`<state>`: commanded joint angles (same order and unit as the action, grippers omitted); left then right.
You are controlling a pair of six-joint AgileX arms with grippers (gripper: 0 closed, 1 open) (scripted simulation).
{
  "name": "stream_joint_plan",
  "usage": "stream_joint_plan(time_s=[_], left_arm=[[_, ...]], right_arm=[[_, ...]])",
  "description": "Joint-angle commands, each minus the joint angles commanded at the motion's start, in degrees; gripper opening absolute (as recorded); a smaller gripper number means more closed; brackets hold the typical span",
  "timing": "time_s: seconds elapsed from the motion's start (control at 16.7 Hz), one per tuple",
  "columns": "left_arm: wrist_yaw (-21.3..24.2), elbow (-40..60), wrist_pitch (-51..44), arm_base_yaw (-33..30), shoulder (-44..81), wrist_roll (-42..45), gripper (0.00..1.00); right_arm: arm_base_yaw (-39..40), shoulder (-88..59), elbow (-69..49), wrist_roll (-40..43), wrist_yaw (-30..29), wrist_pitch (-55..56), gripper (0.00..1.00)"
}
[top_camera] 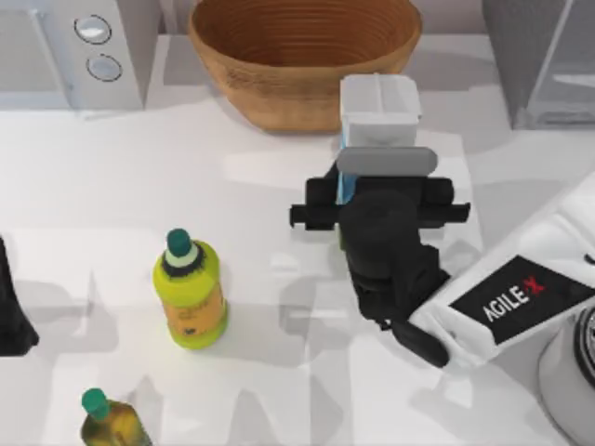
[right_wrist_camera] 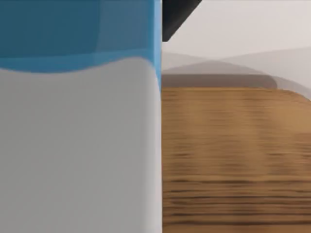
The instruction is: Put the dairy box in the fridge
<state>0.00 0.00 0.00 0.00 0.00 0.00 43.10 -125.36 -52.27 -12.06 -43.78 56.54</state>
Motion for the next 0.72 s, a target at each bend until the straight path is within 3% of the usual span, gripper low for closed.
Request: stream_joint_plan(time_s=[0.48,0.72], left_arm=[[0.00,0.00,0.00,0.00,0.00,0.00,1.00],[0.00,0.00,0.00,0.00,0.00,0.00,1.00]], right_arm=[[0.18,0.86,-0.29,-0.08,0.08,-0.86,0.00],[0.28,7.07,-2.88,-0.03,0.29,-9.59,0.00]])
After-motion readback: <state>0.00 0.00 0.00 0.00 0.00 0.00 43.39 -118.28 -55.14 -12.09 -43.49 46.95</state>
